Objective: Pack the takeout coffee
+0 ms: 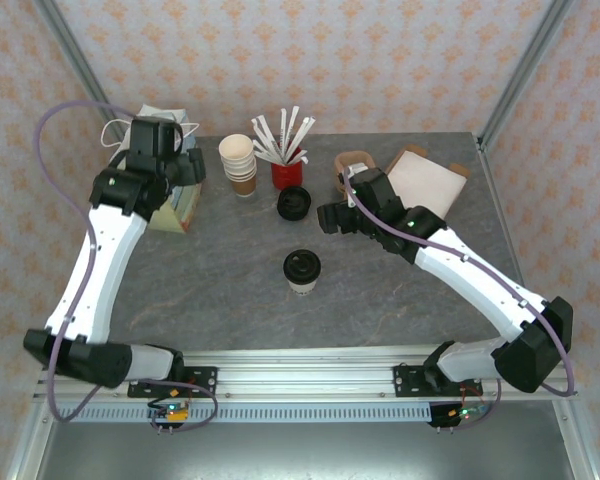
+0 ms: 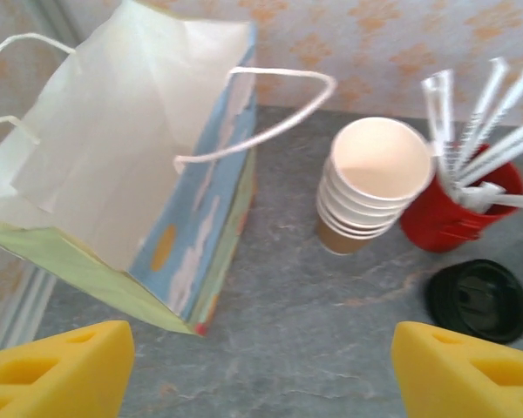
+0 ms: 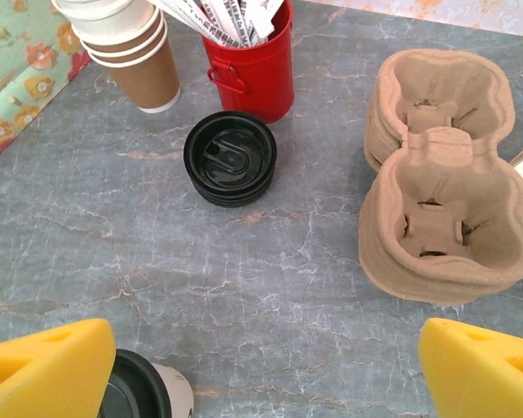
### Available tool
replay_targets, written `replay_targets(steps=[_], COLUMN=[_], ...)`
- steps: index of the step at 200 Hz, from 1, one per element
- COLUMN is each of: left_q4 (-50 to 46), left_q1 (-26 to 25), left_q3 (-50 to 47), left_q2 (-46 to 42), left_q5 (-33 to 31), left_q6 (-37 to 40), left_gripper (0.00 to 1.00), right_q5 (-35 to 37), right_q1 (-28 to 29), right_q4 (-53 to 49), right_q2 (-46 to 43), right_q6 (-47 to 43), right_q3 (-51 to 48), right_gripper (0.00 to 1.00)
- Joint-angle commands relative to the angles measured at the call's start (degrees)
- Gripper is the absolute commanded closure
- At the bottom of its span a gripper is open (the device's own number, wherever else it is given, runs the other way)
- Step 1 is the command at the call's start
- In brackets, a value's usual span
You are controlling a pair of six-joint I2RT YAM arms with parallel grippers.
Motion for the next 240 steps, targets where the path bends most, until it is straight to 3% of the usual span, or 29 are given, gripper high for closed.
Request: replay_targets(steps=[1,67,151,198,222,240], left_q4=[-4.9,-11.1,-10.6,-12.5,-11.4,-10.1], left_q1=[3.8,7.0,7.7,7.7,7.0,5.4], left_q3=[5.8,16.6,17.5,15.2,8.7,2.6], left_q2=[5.5,20.2,23.0,19.7,12.4,5.3], left_q5=[0.9,-2.3,-0.8,0.1,3.8,7.4], left_q6=[4.2,9.5,9.8,7.7,5.8,4.9], left_gripper=[0.24,0.28,0.75,0.93,1.0,1.0], right_q5=[2.4,1.7,2.4,4.4,5.6,5.6], right_q1=[0.1,0.1,0.0,-0.1,-0.5,-1.5], right_q4=[1.3,1.1,-0.3,-2.0,-2.6,-3.0], right_q2=[-0.4,-0.9,-0.4,-0.5,-1.2,-1.7], right_q6=[0.5,0.8,1.2,0.2,0.1,0.3], right_q3=[-0.9,-2.9,-2.7,-1.9,-1.8,-1.7], right_gripper=[0.1,0.1,0.09,0.1,0.09,0.09])
